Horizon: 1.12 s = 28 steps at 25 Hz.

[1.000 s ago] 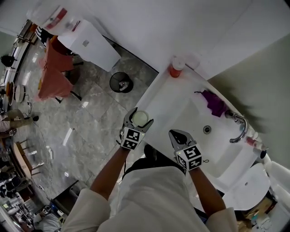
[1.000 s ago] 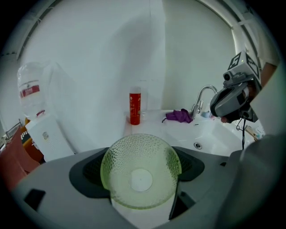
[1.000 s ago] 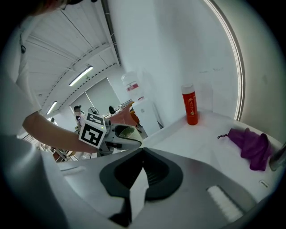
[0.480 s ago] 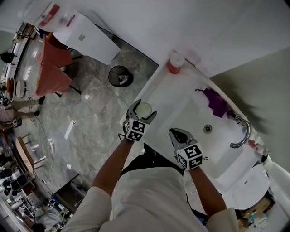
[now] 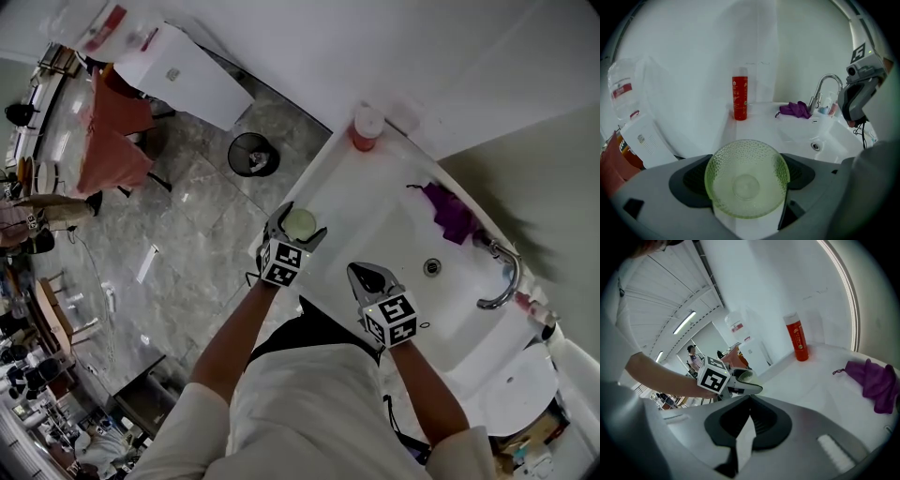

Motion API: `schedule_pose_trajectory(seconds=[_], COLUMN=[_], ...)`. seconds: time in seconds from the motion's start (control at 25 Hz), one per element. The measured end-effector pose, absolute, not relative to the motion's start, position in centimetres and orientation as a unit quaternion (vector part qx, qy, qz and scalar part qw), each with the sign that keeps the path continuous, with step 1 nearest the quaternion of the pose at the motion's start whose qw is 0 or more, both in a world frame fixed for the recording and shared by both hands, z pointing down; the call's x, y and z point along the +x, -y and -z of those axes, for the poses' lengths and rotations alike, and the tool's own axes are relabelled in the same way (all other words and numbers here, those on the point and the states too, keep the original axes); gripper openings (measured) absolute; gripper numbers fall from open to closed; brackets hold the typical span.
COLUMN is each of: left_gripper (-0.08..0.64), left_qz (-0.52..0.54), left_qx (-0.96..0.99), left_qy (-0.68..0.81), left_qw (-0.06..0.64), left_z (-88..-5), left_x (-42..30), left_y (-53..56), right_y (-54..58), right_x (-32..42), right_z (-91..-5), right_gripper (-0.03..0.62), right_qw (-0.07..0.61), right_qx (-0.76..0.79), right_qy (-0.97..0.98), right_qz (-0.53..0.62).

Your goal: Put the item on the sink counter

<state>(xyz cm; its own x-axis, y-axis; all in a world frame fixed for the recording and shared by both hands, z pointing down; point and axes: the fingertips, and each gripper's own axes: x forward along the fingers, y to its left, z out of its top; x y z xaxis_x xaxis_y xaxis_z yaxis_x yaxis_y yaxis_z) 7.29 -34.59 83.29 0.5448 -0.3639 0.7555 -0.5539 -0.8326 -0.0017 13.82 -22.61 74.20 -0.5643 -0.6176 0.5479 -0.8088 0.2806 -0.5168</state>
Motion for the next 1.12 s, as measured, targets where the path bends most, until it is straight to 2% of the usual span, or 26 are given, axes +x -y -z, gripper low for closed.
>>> schedule_pose_trajectory(seconds=[0.44,0.8,1.12], left_gripper=[0.449,0.448,0.448], left_qz=[-0.375,-0.334,-0.331], left_qx=[0.884,0.914,0.923], left_qy=[0.246,0.203,0.168], left_qw=[0.13,0.107,0.097], left_z=[-80.7,-74.4,-69.5], left_x=[6.4,2.0,-4.8], left_y=[33.9,31.2,28.5], right_y=[21.9,21.0,20.5], right_x=[12.6,9.6,4.8], right_z=[-72.9,-69.1,-65.7], right_gripper=[0.011,0.011,0.011], right_qw=[0.136,0.146,0.169], right_qx=[0.461,0.519,0.572], right_qy=[0.79,0.768,0.739], right_qz=[-0.382,-0.346,-0.313])
